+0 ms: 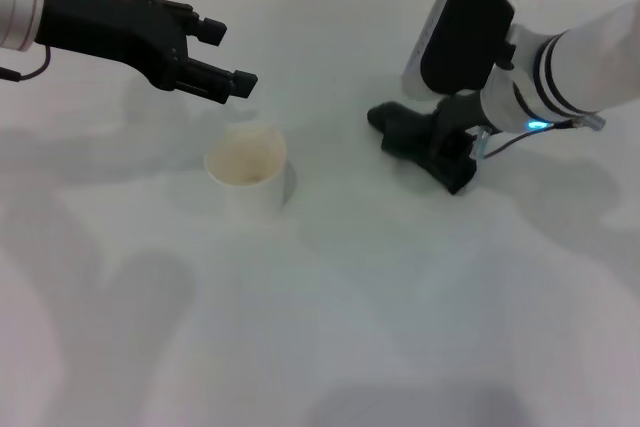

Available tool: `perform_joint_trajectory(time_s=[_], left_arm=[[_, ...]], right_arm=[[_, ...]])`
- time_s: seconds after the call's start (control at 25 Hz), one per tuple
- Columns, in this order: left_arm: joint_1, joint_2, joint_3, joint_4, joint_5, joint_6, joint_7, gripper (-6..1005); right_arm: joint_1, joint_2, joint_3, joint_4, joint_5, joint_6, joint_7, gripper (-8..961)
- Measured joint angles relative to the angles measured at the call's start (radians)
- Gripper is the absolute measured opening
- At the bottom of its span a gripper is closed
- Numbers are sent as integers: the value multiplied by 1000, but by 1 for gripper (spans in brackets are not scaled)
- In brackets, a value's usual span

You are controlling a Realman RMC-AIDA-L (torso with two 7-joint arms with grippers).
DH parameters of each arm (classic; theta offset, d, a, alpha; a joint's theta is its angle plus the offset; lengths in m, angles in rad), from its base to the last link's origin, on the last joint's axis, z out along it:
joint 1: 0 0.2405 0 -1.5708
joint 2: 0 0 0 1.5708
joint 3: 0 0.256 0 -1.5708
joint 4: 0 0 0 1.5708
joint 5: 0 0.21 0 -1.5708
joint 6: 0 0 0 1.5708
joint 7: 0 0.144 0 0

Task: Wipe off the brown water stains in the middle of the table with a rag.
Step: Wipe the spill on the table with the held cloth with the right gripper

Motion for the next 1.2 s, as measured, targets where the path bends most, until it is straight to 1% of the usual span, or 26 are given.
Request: perform_joint_trajectory(time_s=[0.28,0.44,0.6,0.72,0.88,1.08,1.2], left_arm=[[1,0,0,0,0,-2,-2,861],[2,0,0,0,0,-2,-2,861],[2,0,0,0,0,-4,-1,862],[2,0,0,0,0,-8,-1,861],[2,0,0,0,0,-15,0,861],[5,0,0,0,0,-17,0,862],[8,0,0,-1,0,-17,0,862]], right_arm=[[-21,-1,11,-3,-14,88,5,99],[-26,-1,2,-16,-14,101,0,99],[-24,-2,-56,-39,-14,85,-5,100],[-22,-2,-122,-61,-15,79,-16,100],[-17,-2,-177,-67,-34,64,-36,100],[-18,-2,-222,-114,-58,-8,-48,103],[-39,-3,-233,-175,-58,-75,-79,103]])
